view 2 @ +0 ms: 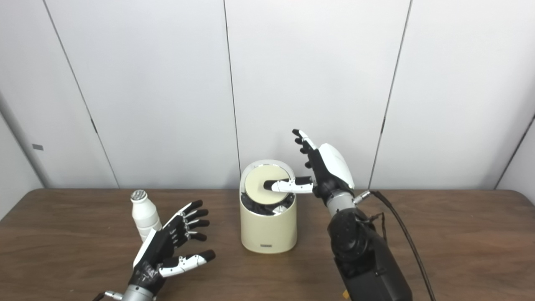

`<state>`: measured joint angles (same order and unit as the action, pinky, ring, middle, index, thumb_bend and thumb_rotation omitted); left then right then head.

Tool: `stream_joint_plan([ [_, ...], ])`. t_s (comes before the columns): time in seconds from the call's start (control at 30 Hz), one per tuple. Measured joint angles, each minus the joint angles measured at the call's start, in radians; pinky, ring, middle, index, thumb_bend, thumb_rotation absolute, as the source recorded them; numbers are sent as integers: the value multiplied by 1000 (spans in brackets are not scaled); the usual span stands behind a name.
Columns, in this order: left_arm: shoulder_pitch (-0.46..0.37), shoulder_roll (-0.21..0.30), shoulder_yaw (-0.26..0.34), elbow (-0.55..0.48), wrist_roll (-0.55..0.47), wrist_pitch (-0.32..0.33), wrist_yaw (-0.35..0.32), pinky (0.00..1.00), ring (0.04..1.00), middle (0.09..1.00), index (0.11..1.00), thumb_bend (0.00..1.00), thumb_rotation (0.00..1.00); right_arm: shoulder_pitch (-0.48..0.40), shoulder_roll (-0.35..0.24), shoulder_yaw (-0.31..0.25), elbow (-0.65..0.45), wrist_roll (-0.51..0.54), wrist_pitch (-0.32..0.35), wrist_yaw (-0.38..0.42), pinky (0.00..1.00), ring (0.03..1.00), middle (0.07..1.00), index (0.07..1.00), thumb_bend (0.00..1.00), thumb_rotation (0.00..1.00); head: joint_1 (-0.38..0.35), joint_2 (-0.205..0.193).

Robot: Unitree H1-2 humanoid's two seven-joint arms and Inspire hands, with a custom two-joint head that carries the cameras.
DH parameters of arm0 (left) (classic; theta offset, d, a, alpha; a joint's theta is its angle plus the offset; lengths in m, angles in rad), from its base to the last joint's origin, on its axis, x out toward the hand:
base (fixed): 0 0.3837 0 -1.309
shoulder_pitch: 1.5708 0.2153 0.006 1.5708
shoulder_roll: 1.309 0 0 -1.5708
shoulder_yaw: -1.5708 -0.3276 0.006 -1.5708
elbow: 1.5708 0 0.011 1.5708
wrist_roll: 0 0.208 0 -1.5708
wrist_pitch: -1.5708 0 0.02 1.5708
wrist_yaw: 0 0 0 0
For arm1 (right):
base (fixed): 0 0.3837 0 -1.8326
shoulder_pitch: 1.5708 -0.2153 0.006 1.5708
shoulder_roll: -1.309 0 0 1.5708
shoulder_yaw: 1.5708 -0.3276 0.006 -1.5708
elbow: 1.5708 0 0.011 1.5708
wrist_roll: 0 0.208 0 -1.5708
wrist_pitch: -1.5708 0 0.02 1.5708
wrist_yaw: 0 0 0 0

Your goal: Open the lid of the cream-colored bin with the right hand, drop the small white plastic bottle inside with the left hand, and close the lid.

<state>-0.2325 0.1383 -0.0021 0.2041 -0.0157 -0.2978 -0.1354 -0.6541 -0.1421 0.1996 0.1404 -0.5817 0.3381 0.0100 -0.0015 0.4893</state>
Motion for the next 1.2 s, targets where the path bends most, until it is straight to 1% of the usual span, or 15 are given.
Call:
stream_joint_plan([
  [0.17, 0, 0, -2, -1, 0, 0, 0, 641, 780, 844, 895, 820, 156, -2, 0, 16, 16, -15, -1, -12, 710, 863, 905, 939, 956, 367, 3, 5],
  [0.3, 0, 0, -2, -5, -1, 2, 0, 645, 783, 846, 900, 824, 157, -13, 0, 22, 25, -21, -2, -18, 702, 865, 912, 937, 959, 344, 5, 8],
  [0.37, 0, 0, -2, -6, 0, 2, 1, 642, 781, 844, 900, 824, 157, -15, -1, 25, 27, -25, -3, -20, 696, 861, 912, 936, 987, 376, 5, 8],
  [0.47, 0, 0, -3, -6, 0, 2, 1, 641, 781, 844, 898, 823, 157, -16, -6, 37, 35, -36, -10, -21, 694, 860, 914, 941, 1000, 424, 5, 11],
  [0.6, 0, -1, -4, -8, -2, 3, 1, 642, 783, 845, 900, 821, 147, -16, -15, 44, 38, -39, -14, -21, 690, 860, 917, 943, 1000, 424, 8, 14],
  [0.73, 0, -1, -8, -11, 2, 3, 3, 638, 778, 843, 896, 823, 166, -16, -23, 59, 37, -56, -15, -21, 673, 848, 915, 945, 1000, 442, 11, 18],
  [0.8, 1, -2, -10, -13, 3, 3, 3, 639, 779, 843, 896, 822, 159, -16, -25, 65, 33, -68, -15, -20, 665, 846, 914, 949, 996, 401, 12, 18],
  [0.93, 1, -6, -11, -24, 2, 5, 3, 646, 780, 841, 895, 822, 153, -21, -43, 93, 6, -100, -17, -7, 638, 827, 910, 945, 990, 383, 15, 21],
  [1.0, 1, -7, -12, -25, 2, 6, 3, 643, 773, 837, 894, 826, 157, -30, -56, 102, 0, -117, -20, 3, 660, 827, 912, 940, 969, 315, 15, 21],
  [1.07, 1, -7, -12, -25, 2, 7, 4, 640, 771, 836, 894, 827, 158, -37, -69, 109, -11, -134, -18, 16, 671, 826, 916, 940, 955, 276, 17, 26],
  [1.2, 1, -7, -12, -27, 1, 10, 3, 645, 776, 840, 897, 825, 155, -50, -89, 134, -44, -168, -9, 65, 682, 824, 915, 929, 960, 236, 20, 29],
])
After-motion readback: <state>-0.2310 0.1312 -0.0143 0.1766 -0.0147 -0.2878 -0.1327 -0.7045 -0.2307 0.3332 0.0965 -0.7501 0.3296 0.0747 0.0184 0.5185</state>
